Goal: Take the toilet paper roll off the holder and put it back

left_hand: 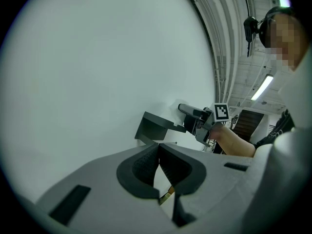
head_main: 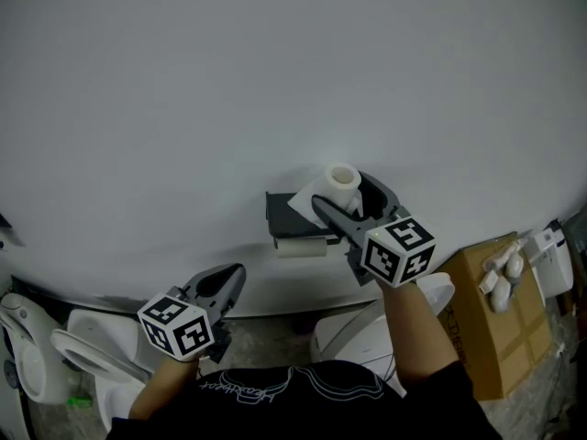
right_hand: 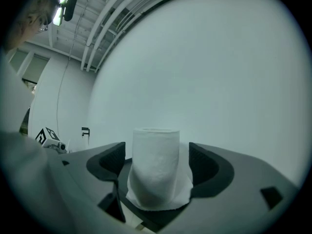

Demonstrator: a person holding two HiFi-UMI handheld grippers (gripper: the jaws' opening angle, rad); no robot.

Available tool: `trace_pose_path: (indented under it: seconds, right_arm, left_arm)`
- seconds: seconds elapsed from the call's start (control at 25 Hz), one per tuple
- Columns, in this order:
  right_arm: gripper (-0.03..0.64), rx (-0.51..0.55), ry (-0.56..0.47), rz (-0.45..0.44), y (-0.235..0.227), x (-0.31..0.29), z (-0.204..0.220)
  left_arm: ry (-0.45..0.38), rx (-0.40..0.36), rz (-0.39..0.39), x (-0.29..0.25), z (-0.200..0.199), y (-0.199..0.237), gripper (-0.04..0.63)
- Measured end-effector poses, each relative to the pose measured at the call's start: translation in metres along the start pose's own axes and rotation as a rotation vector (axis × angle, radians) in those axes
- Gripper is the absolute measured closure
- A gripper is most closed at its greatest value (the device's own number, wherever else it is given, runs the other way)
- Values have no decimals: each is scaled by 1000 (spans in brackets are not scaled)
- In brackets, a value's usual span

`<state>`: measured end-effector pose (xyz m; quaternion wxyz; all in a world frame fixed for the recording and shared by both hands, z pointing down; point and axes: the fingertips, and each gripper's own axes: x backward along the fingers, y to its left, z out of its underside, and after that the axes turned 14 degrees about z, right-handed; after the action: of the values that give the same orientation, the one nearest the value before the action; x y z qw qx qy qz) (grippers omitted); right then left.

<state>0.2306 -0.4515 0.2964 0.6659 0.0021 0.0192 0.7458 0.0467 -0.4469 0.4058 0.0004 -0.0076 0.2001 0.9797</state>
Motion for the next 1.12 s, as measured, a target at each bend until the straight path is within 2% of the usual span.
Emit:
trace_pose_path:
  seconds: [0.12, 0.32, 0.44, 0.56, 0.68, 0.88, 1.04, 1.12]
  right_arm:
    - [187, -8, -23, 5, 1, 8, -5]
    - [204, 16, -87, -1, 8, 39, -20]
    - [270, 39, -125, -42, 22, 71, -30]
    - [338, -4, -132, -115, 38, 103, -32]
    - [440, -17, -119, -132, 44, 131, -24]
    - [517, -46, -68, -160, 53, 174, -1]
    - [612, -103, -31, -179, 55, 202, 20]
    - [612, -148, -13, -185, 54, 214, 30]
  left_arm:
    - [-1, 5, -4, 2, 2, -1, 591]
    - [-7, 5, 3, 3, 3, -10, 591]
    - [-16, -8, 14, 3, 2, -26, 591]
    - [-21, -24, 27, 3, 0, -46, 591]
    - [-26, -35, 49, 0, -2, -70, 591]
    - [-36, -74, 111, -5, -10, -117, 591]
    - [-34, -75, 133, -8, -5, -145, 591]
    - [-21, -70, 137, -10, 0, -156, 591]
